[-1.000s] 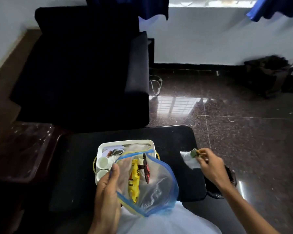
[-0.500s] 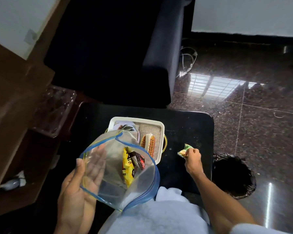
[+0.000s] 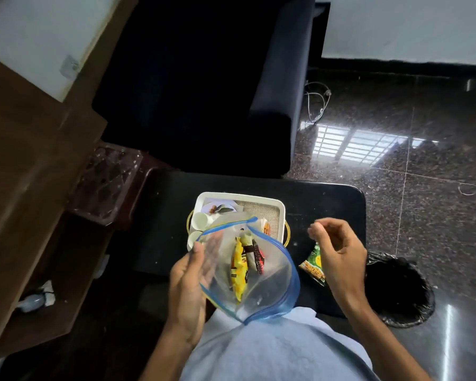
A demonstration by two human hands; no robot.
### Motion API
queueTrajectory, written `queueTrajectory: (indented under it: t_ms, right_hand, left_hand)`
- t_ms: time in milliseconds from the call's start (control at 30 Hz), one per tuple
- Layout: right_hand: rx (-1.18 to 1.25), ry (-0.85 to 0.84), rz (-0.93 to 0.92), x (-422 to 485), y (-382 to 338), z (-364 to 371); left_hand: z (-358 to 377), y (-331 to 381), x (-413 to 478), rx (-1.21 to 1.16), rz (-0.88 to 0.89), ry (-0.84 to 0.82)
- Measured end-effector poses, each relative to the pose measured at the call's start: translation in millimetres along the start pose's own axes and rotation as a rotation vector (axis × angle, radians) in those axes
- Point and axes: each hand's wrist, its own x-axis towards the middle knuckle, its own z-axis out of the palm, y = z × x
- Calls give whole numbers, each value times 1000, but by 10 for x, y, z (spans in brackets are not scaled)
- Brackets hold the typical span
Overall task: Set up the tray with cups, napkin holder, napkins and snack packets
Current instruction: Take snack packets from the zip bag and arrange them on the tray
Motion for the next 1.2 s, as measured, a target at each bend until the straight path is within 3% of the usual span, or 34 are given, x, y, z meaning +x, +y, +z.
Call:
queueTrajectory:
  t_ms: [67, 133, 200, 233, 367, 467, 767, 933, 1200]
  right_hand:
    - [22, -195, -330, -208, -527, 105]
    - [-183, -532, -559, -352, -816, 311]
    - [-609, -857, -590, -392, -857, 624]
    - [-788, -915, -567, -414, -815, 791]
    - [-1305, -723, -790, -444, -573, 1353]
    - [-1521, -746, -654, -396, -397, 1590]
    - [-1484, -730, -694, -620, -754, 1606]
    - [-1206, -574, -759, -1094, -1469, 1321]
    - [-630, -405, -621, -1301, -1954, 498]
  left_hand:
    - [-11, 32, 53, 15, -11, -54]
    - [-49, 72, 109, 60, -24, -116]
    - [-113, 110, 171, 124, -21, -182]
    - [-145, 130, 204, 157, -13, -207]
    - [-313, 221, 336, 267, 50, -272]
    - [-440, 305, 399, 315, 70, -315]
    - [-688, 405, 560, 357, 54, -461]
    - [-779, 445, 507, 297, 85, -454]
    - [-804, 446, 434, 290, -43, -550]
